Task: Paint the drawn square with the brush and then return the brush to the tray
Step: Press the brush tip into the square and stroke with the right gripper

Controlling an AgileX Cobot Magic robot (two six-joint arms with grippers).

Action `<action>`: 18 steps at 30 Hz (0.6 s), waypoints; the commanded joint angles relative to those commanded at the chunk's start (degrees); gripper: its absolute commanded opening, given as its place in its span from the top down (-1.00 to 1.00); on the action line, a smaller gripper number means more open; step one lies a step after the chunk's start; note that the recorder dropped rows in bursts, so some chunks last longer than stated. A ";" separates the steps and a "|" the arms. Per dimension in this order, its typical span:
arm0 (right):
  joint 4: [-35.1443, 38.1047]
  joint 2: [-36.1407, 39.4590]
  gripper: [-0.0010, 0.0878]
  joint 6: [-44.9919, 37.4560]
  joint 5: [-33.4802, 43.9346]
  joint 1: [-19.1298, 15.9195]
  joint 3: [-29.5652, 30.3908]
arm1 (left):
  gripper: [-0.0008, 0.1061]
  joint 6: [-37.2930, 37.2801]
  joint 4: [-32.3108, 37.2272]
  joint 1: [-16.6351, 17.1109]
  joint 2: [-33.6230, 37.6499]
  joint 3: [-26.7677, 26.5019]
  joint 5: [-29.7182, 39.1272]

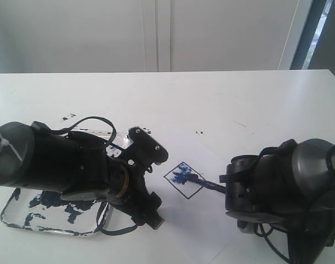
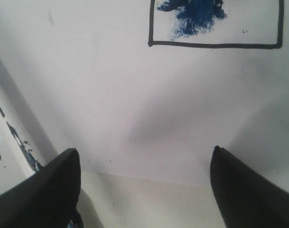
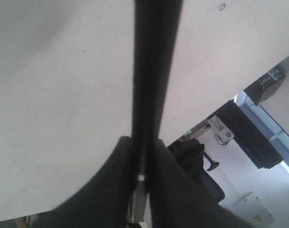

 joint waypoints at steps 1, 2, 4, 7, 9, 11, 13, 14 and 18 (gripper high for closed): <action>0.13 0.00 0.98 0.00 0.00 0.52 0.00 | -0.47 0.00 0.00 0.00 0.00 0.00 0.00; 0.48 0.00 0.98 0.00 0.00 1.08 0.00 | -0.47 0.00 0.00 0.00 0.00 0.00 0.00; 0.71 0.00 0.98 0.00 0.00 1.70 0.00 | -0.47 0.00 -0.35 0.00 0.00 0.00 0.00; 0.67 0.00 0.98 0.00 0.00 2.03 0.00 | -0.47 0.00 -0.78 0.00 0.00 0.00 0.00; 0.95 0.00 0.98 0.00 0.00 1.98 0.00 | -0.47 0.00 -1.07 0.00 0.00 0.00 0.00; 0.76 0.00 0.98 0.00 0.00 1.98 0.00 | -0.47 0.00 -1.07 0.00 0.00 0.00 0.00; -0.32 0.00 0.98 0.00 0.00 1.98 0.00 | -0.47 0.00 -1.19 0.00 0.00 0.00 0.00; -0.95 0.00 0.98 0.10 0.00 1.98 0.00 | -0.47 0.00 -1.35 0.00 0.00 0.00 0.00; -2.55 0.09 0.98 0.37 0.00 1.98 0.00 | -0.47 0.00 -1.33 0.00 0.00 0.00 0.12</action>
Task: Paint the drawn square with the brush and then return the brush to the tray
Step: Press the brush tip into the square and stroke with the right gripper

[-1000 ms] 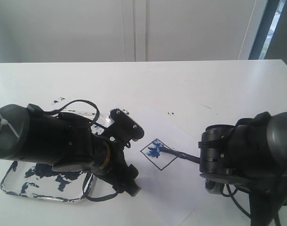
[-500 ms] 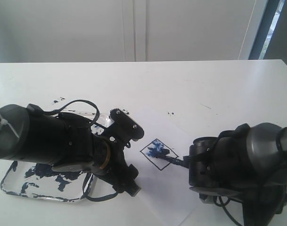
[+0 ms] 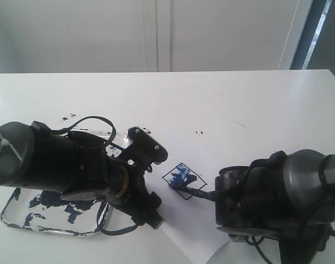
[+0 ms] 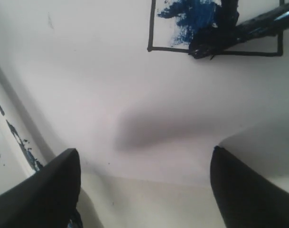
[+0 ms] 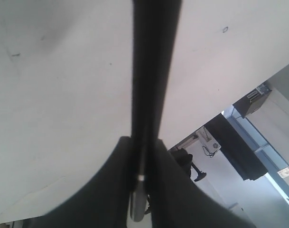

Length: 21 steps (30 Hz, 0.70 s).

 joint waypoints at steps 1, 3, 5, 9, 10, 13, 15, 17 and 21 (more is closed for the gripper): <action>-0.27 0.13 0.98 0.00 0.00 0.00 0.00 | -0.47 0.00 0.00 0.00 0.00 0.00 0.14; -1.17 0.28 0.98 0.28 0.00 0.00 0.00 | -0.47 0.00 0.00 0.00 0.00 0.00 0.14; -2.90 0.70 0.98 2.13 0.00 0.00 0.00 | -0.47 0.00 0.00 0.00 0.00 0.00 0.14; -4.00 2.03 0.98 2.71 0.00 -1.02 0.00 | -0.47 0.00 -0.26 0.00 0.00 0.00 0.14; -3.99 2.41 0.98 2.84 0.00 -1.65 0.00 | -0.47 0.00 -0.19 0.00 0.00 0.00 0.28; -5.14 3.28 0.98 4.70 0.00 -3.79 0.00 | -0.47 0.00 -0.30 0.00 0.00 0.00 0.36; -6.52 3.28 0.98 6.37 0.00 -4.77 0.00 | -0.47 0.00 -0.30 0.00 0.00 0.00 0.36; -7.28 3.28 0.98 7.13 0.00 -5.61 0.00 | -0.47 0.00 -0.30 0.00 0.00 0.00 0.36; -8.33 3.28 0.98 7.43 0.00 -5.78 0.00 | -0.47 0.00 -0.30 0.00 0.00 0.00 0.36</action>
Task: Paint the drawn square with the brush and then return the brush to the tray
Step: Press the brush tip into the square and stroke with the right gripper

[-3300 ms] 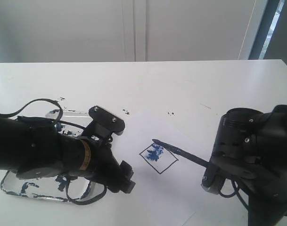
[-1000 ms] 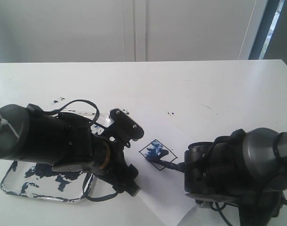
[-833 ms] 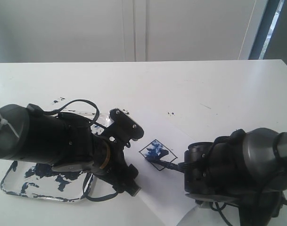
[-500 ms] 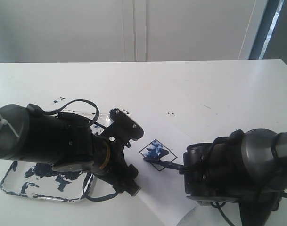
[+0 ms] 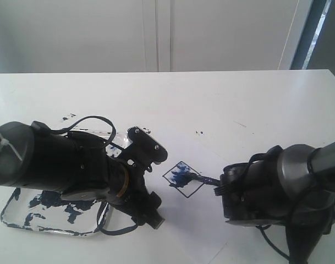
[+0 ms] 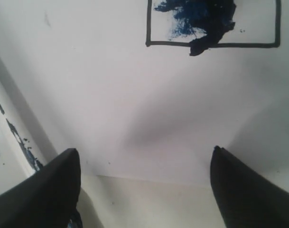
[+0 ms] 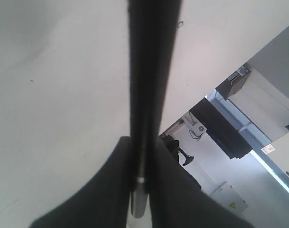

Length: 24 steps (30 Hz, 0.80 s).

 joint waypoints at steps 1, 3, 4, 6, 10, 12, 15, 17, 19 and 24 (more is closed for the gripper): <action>0.00 0.00 0.98 0.00 0.00 0.00 0.00 | -0.47 0.00 -0.16 0.00 0.00 0.00 -0.02; 0.11 0.00 0.98 0.00 0.00 0.00 0.00 | -0.47 0.00 -0.16 0.00 0.00 0.00 -0.02; 0.23 0.00 0.98 0.00 0.00 0.00 0.00 | -0.47 0.00 -0.16 0.00 0.00 0.00 -0.02; 1.04 0.00 0.98 -0.14 0.00 0.00 0.00 | -0.47 0.00 -0.16 0.00 0.00 0.00 -0.02; 5.10 0.00 0.98 -2.43 0.00 0.22 0.00 | -0.47 0.00 -0.16 0.00 0.00 0.00 -0.02; 6.99 0.00 0.98 -2.59 0.00 0.22 0.00 | -0.47 0.00 -0.16 0.00 0.00 0.00 -0.02; 8.55 0.00 0.98 -2.70 0.00 0.22 0.00 | -0.47 0.00 -0.16 0.00 0.00 0.00 -0.02; 9.38 0.00 0.98 -2.70 0.00 0.35 0.00 | -0.47 0.00 -0.16 0.00 0.00 0.00 -0.02; 10.07 0.00 0.98 -3.18 0.00 1.24 0.00 | -0.47 0.00 -0.14 0.00 0.00 0.00 -0.15; 10.17 0.00 0.98 -3.47 0.00 4.33 0.00 | -0.47 0.00 -0.29 0.00 0.00 0.00 -0.16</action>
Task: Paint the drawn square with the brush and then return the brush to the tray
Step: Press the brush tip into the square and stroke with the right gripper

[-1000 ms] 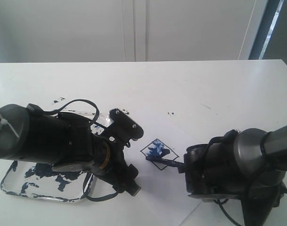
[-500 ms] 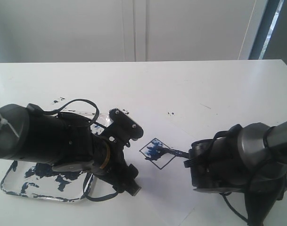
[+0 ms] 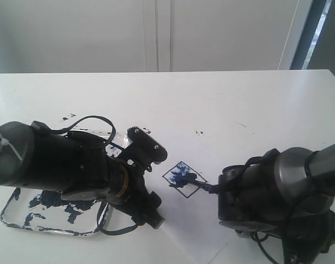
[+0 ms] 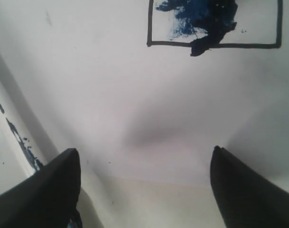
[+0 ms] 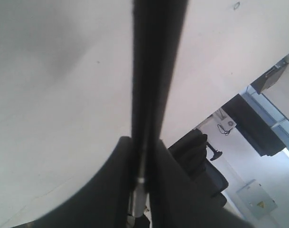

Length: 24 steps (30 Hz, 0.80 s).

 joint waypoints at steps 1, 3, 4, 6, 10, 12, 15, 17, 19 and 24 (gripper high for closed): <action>0.28 0.00 0.98 0.00 0.00 0.33 0.00 | -0.47 0.00 -0.11 0.00 0.00 0.00 0.00; 0.82 0.00 0.98 0.00 0.00 0.44 0.28 | -0.47 0.00 -0.25 0.00 0.00 0.00 0.00; 0.81 0.00 0.98 0.00 0.00 0.44 0.67 | -0.47 0.00 -0.58 0.00 0.00 0.00 0.00; 0.44 0.00 0.98 0.00 0.00 0.33 1.66 | -0.47 0.00 -0.73 0.00 0.00 0.00 0.36; -2.88 0.00 0.98 1.45 0.00 0.33 3.77 | -0.47 0.00 -0.73 0.00 0.00 0.00 0.95; -3.90 0.00 0.98 2.43 0.00 -0.10 4.40 | -0.47 0.00 -0.73 0.00 0.00 0.00 1.08; -3.91 0.00 0.98 2.58 0.00 -1.73 4.54 | -0.47 0.00 -0.73 0.00 0.00 0.00 1.58; -4.63 0.00 0.98 3.21 0.00 -2.98 4.54 | -0.47 0.00 -0.73 0.00 0.00 0.00 1.81; -5.06 0.00 0.98 3.51 0.00 -4.47 4.54 | -0.47 0.00 -0.73 0.00 0.00 0.00 1.91; -5.95 0.00 0.98 3.90 0.00 -7.23 4.54 | -0.47 0.00 -0.73 0.00 0.00 0.00 1.91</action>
